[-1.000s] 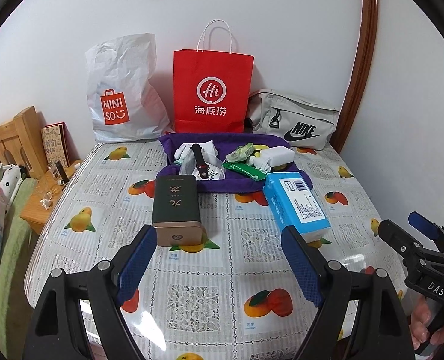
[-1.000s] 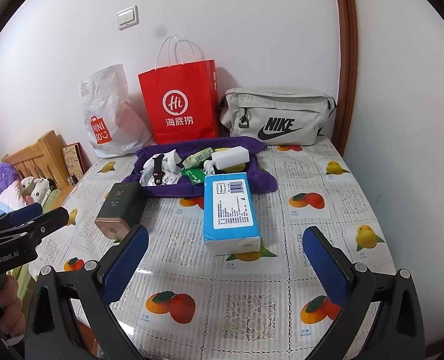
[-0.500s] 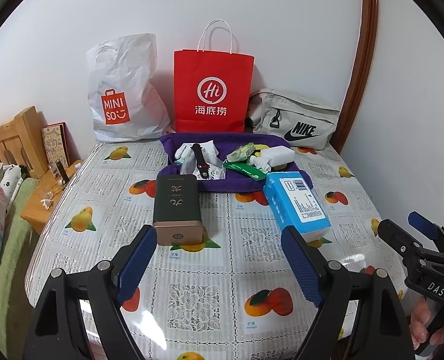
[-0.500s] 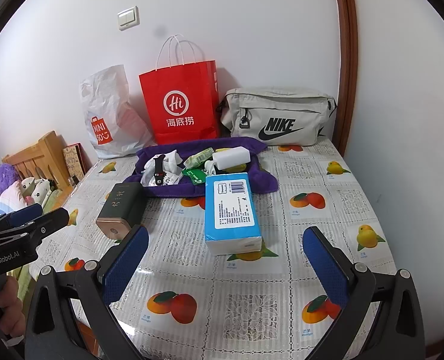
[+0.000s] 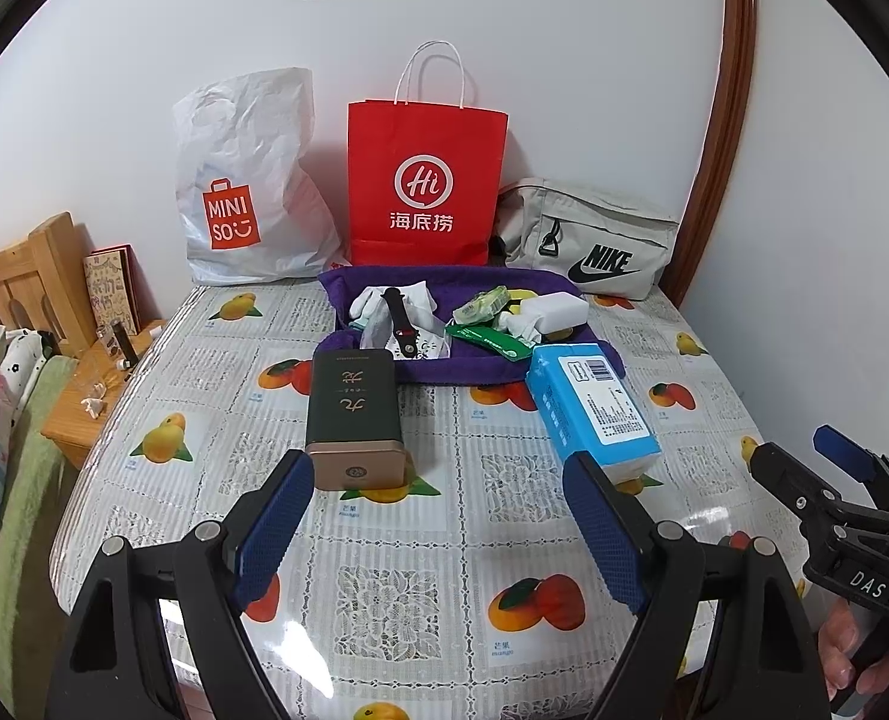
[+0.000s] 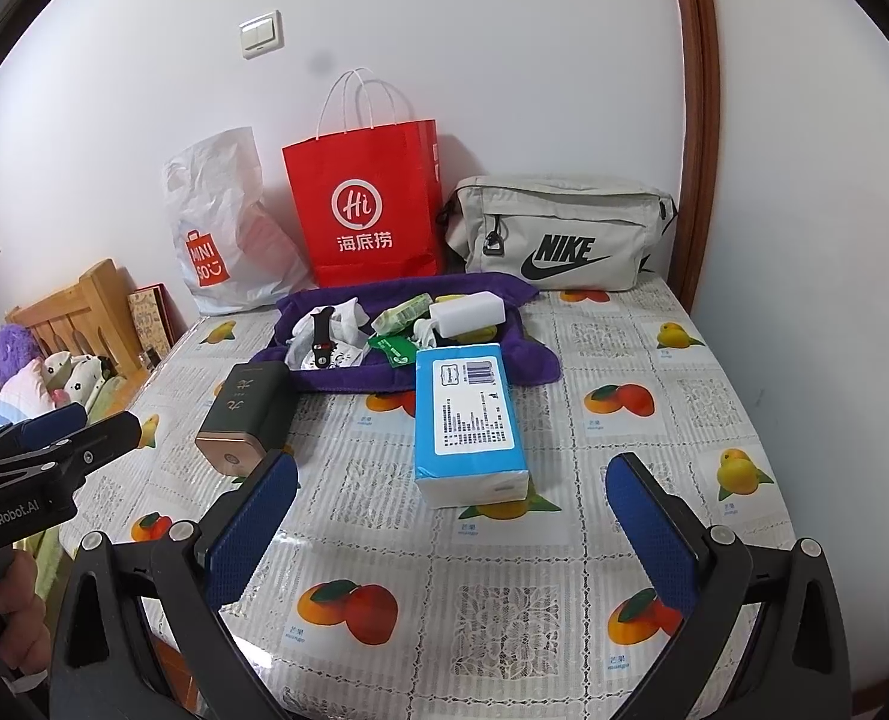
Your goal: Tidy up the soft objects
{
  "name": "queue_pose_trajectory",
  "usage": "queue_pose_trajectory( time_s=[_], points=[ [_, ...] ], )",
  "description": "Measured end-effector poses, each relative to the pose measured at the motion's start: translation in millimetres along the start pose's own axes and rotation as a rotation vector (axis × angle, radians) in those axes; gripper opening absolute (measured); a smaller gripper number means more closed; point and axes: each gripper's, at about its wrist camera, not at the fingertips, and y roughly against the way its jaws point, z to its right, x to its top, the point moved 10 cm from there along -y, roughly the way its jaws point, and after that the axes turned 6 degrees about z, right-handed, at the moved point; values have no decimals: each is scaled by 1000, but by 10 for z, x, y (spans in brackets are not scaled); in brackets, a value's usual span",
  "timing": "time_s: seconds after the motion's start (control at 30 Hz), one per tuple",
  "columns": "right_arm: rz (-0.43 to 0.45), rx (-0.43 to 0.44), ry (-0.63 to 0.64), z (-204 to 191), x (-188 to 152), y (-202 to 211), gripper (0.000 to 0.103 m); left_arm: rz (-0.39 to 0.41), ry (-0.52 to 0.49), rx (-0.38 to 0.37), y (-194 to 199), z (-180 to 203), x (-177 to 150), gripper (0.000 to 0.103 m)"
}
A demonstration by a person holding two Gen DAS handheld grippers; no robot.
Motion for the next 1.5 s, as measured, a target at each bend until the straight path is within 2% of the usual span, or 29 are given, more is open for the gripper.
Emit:
queue_pose_trajectory(
  time_s=[1.5],
  points=[
    [-1,-3,16,-77,-5,-2,102,-6,-1,3,-5,-73,34,84]
  ],
)
